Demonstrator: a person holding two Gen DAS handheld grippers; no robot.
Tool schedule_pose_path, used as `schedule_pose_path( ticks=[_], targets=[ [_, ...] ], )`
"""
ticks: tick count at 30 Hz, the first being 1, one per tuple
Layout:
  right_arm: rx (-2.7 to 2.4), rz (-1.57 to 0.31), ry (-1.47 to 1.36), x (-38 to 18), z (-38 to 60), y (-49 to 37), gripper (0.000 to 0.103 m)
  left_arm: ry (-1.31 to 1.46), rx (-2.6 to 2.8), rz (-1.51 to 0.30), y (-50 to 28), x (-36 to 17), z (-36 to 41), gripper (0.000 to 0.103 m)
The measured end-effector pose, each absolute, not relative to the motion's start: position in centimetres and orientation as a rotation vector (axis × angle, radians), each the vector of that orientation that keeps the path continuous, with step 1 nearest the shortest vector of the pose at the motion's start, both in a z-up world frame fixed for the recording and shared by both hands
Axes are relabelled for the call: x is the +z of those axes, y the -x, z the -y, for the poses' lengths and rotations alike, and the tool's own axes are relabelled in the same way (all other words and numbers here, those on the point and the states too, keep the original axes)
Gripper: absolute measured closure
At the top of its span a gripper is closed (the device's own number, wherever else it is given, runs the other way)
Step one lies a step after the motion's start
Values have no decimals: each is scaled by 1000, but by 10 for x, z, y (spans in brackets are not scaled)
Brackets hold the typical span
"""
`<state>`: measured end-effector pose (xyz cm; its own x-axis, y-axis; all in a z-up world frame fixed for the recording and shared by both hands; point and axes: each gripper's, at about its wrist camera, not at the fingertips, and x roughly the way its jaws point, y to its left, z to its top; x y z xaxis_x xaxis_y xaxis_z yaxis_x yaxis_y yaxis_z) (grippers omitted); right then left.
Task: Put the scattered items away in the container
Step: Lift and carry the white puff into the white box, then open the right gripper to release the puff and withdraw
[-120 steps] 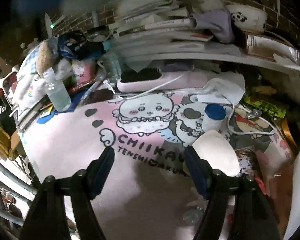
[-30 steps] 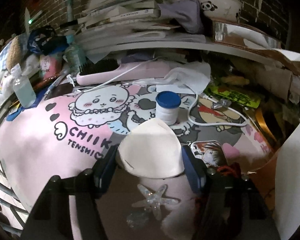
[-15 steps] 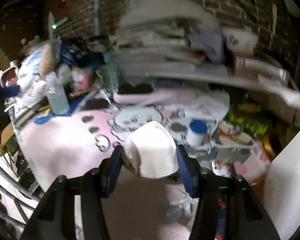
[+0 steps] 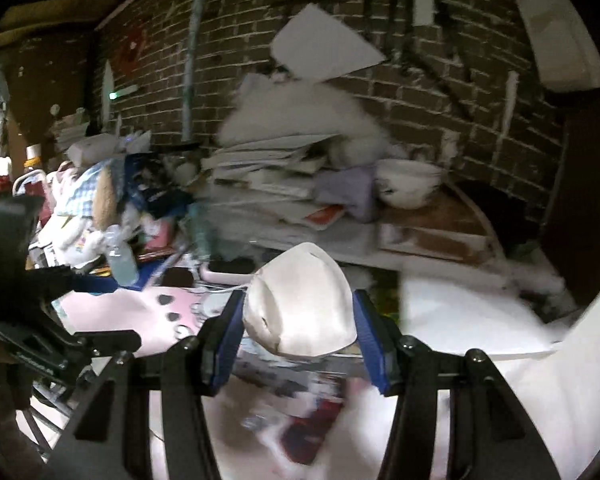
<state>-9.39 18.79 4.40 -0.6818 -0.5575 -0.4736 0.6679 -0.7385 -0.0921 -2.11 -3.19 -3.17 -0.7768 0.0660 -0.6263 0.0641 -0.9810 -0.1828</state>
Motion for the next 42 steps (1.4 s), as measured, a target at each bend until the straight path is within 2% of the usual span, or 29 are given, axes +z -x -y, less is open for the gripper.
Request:
schedule_pose_path(
  ticks=[7,15,30,33,35,38,40,42],
  targets=[
    [-2348,-342,-760,53,-252,122,53,1107,2896,252,42,-39,11,0],
    [-2347,-318,-946,32,-295,149,52,1141,2865,252,58,-42,-1,0],
    [-2358,-379,-1003,-1,-294,165,41,1159,2831,311,83,-46,-15,0],
    [-2353,-311,-961,6,-296,161,30,1181,2835,301,89,-50,-15,1],
    [-2349,-242,-900,16,-299,156,15,1191,2827,309,95,-55,-14,1],
    [-2297,-97,-784,30,-300,145,12,1190,2835,321,108,-62,-12,1],
    [-2225,-24,-743,34,-296,140,10,1191,2835,327,118,-67,-12,7],
    [-2160,10,-718,34,-285,135,9,1198,2812,319,130,-72,-15,23]
  ],
)
